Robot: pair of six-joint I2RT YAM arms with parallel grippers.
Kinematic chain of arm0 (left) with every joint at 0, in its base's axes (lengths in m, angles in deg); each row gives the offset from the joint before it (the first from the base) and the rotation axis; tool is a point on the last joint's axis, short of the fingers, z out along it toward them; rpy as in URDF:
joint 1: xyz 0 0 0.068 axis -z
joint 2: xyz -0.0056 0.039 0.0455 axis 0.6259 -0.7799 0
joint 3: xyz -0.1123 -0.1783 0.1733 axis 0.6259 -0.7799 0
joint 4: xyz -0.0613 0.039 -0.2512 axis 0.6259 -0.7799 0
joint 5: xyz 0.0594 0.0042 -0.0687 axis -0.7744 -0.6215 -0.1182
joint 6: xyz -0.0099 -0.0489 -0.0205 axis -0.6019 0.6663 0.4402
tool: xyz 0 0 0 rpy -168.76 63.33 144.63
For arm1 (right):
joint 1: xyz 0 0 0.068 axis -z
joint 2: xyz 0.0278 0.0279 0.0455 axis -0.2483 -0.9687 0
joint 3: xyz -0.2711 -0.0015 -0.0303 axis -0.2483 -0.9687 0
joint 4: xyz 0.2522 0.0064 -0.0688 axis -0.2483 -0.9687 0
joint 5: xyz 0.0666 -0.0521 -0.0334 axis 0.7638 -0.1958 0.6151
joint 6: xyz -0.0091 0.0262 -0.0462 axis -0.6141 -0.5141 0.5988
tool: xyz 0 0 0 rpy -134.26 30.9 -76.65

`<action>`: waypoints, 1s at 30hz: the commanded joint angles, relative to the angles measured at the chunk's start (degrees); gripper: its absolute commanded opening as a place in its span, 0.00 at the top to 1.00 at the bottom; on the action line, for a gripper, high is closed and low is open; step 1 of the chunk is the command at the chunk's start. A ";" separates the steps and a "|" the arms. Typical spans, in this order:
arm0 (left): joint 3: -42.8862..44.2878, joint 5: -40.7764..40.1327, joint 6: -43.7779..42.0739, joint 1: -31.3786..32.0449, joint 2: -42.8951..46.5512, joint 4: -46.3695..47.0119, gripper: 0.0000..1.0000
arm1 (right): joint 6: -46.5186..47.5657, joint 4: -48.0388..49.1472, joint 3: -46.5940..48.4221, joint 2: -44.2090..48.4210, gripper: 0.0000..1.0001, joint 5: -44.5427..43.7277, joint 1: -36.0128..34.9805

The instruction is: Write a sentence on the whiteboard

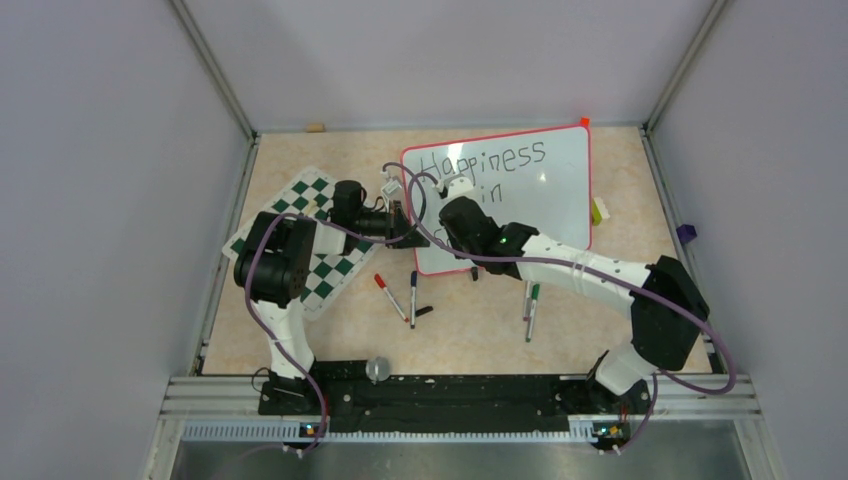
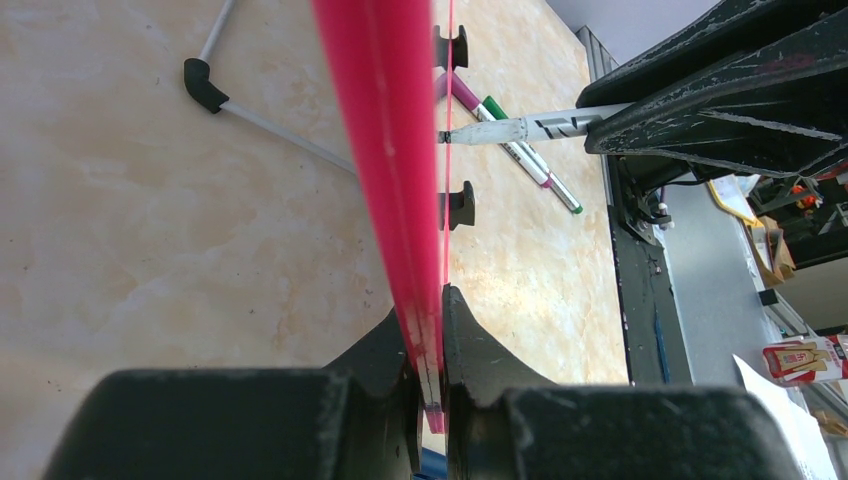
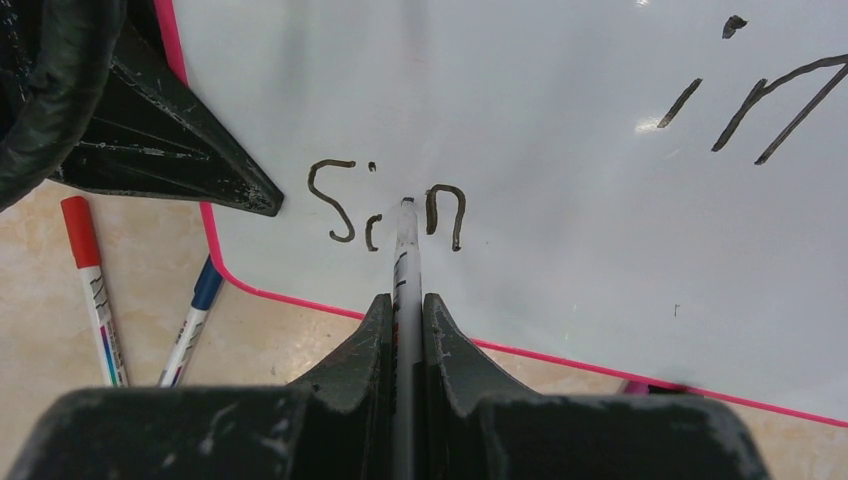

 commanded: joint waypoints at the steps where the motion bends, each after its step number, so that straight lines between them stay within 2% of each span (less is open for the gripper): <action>1: -1.89 1.54 -2.85 0.94 -1.02 -1.37 1.00 | -0.97 0.77 0.34 0.12 1.00 0.70 0.49; 9: -1.89 1.53 -2.86 0.94 -1.03 -1.37 1.00 | -1.39 0.58 -0.43 0.37 1.00 1.65 0.52; 30: -1.89 1.53 -2.88 0.94 -1.16 -1.32 1.00 | -0.04 0.98 3.24 -0.74 1.00 -2.96 0.44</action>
